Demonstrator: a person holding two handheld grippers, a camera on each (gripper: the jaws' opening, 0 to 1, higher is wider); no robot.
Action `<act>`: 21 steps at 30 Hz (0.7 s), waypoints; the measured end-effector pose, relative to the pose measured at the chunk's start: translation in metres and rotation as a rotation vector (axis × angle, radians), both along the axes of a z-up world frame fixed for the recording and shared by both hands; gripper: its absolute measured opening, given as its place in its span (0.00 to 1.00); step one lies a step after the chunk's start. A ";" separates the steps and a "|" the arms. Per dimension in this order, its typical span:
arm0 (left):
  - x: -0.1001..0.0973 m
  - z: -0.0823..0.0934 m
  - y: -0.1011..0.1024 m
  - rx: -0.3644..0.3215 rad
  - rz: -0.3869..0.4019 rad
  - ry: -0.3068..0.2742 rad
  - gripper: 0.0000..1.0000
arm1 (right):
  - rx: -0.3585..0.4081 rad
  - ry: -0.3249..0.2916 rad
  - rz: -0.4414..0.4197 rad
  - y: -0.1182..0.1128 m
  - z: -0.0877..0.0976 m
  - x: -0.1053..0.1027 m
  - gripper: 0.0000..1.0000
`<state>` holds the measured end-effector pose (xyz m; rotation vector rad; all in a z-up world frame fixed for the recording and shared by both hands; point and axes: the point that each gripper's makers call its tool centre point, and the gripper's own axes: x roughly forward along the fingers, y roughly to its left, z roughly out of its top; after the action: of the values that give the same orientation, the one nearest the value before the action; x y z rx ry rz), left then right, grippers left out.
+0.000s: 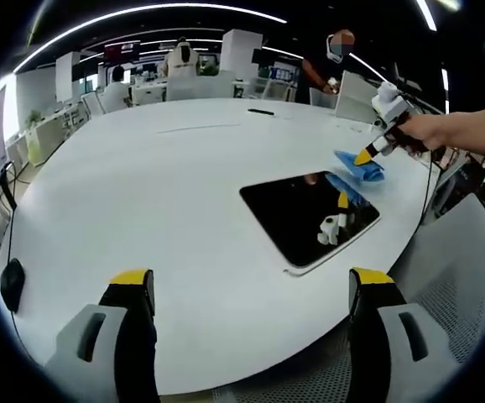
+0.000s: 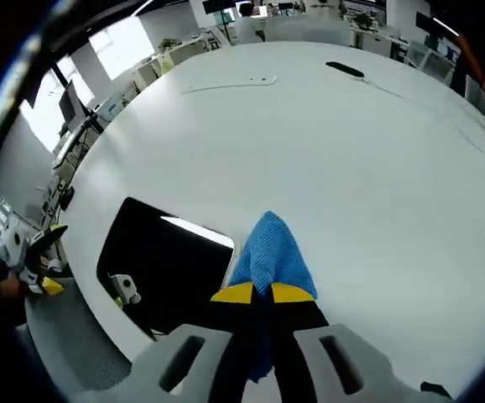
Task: Wipe the mirror surface with the cleaning cloth until all visible marks leave the cleaned area.
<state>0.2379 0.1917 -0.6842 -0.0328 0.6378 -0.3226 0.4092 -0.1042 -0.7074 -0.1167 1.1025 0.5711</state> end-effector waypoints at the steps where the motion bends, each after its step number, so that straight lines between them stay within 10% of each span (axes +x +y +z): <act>1: 0.000 0.000 0.000 0.000 0.000 -0.001 0.96 | 0.003 0.001 0.000 0.002 0.000 0.000 0.00; 21: 0.001 -0.006 -0.001 -0.016 -0.021 0.009 0.99 | -0.025 0.097 -0.019 0.049 -0.025 -0.006 0.00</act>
<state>0.2390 0.1904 -0.6901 -0.0428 0.6446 -0.3484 0.4032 -0.0552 -0.7325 -0.1007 1.2038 0.5510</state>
